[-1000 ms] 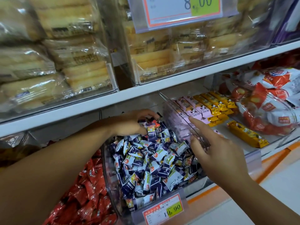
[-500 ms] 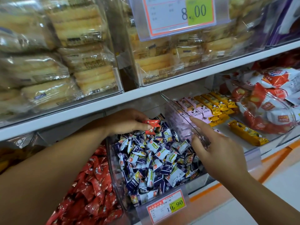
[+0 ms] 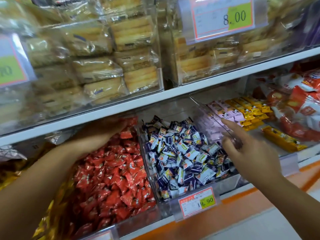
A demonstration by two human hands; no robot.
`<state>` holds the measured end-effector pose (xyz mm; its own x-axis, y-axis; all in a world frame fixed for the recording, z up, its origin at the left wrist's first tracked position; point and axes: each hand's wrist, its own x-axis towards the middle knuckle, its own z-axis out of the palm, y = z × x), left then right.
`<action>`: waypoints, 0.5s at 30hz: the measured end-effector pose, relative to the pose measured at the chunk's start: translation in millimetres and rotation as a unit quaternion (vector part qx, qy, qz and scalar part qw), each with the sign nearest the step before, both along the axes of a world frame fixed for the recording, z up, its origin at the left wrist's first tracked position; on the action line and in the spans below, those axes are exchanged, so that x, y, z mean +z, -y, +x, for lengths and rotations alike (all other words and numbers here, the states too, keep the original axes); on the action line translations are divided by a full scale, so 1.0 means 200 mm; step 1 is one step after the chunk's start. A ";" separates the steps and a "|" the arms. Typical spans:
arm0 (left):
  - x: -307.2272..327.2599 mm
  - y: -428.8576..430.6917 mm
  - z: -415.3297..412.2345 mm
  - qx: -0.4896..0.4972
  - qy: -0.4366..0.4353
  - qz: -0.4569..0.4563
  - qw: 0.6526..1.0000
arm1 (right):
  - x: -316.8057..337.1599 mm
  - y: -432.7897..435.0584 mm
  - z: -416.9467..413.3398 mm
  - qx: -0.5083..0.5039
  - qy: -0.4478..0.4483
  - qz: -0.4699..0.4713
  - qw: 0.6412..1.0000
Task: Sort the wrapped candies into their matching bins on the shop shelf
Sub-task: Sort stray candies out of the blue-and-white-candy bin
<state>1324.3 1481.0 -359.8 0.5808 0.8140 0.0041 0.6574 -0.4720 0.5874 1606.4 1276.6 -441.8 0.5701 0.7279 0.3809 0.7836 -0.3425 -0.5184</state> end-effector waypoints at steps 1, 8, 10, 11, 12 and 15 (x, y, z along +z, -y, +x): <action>-0.01 -0.01 -0.04 0.015 -0.021 -0.008 1.000 | 0.00 0.00 0.00 0.001 0.002 0.003 1.000; 0.02 0.12 0.14 0.033 -0.090 0.173 0.980 | -0.01 -0.01 -0.01 -0.005 0.008 -0.003 1.000; 0.04 0.21 0.35 -0.096 -0.092 0.146 0.980 | -0.01 -0.01 -0.01 -0.004 0.008 -0.004 1.000; 0.02 0.23 0.45 -0.141 -0.126 0.123 0.974 | -0.02 0.00 0.00 -0.001 0.006 -0.005 1.000; 0.00 0.22 0.54 -0.177 -0.164 0.101 0.965 | -0.02 0.00 0.00 0.001 0.003 -0.008 1.000; -0.15 0.13 0.75 -0.217 -0.273 0.066 0.935 | -0.02 0.00 0.01 0.002 0.002 -0.016 1.000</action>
<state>1475.2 1455.8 -389.0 0.8004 0.5151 -0.3066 0.5728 -0.8081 0.1376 1607.5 1276.5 -446.2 0.5657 0.7420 0.3599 0.7869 -0.3552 -0.5046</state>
